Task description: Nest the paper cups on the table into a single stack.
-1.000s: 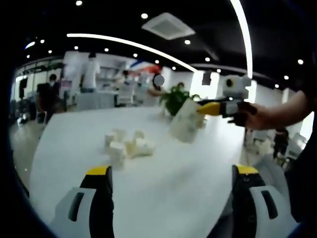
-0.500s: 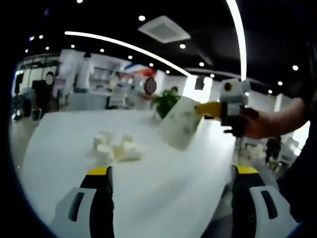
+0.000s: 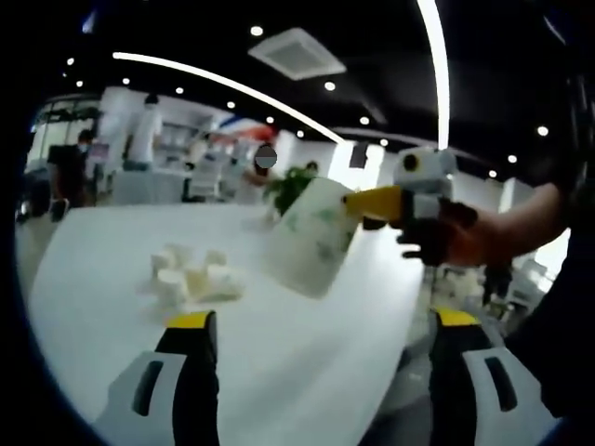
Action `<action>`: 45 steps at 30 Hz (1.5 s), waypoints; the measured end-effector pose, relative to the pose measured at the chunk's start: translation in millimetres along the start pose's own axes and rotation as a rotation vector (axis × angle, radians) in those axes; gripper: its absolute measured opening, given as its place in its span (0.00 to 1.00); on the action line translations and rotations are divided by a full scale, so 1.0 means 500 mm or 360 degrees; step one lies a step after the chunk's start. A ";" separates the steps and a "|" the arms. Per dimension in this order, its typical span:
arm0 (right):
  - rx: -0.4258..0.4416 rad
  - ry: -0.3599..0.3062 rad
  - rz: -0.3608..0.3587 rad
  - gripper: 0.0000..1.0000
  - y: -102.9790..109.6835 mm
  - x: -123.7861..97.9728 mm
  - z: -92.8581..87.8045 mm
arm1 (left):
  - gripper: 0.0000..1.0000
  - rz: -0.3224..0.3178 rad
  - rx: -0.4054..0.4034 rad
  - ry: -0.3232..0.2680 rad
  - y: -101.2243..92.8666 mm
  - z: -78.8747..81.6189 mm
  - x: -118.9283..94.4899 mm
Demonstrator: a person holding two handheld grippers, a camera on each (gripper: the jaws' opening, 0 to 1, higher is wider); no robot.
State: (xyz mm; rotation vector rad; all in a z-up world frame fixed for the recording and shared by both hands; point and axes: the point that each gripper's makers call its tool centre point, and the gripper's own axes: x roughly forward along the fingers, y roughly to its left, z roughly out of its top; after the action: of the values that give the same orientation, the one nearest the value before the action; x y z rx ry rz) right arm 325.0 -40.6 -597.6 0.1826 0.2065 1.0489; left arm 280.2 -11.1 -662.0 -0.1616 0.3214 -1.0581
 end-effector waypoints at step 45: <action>0.0222 0.0080 0.0174 0.33 0.070 0.005 -0.081 | 0.51 -0.0162 -0.0057 -0.0116 -0.021 0.092 -0.051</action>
State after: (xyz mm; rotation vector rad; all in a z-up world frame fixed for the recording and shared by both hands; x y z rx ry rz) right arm 286.7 -19.5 -628.3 0.2962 0.3185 1.1490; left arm 275.2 5.0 -610.9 -0.2500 0.2688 -1.1447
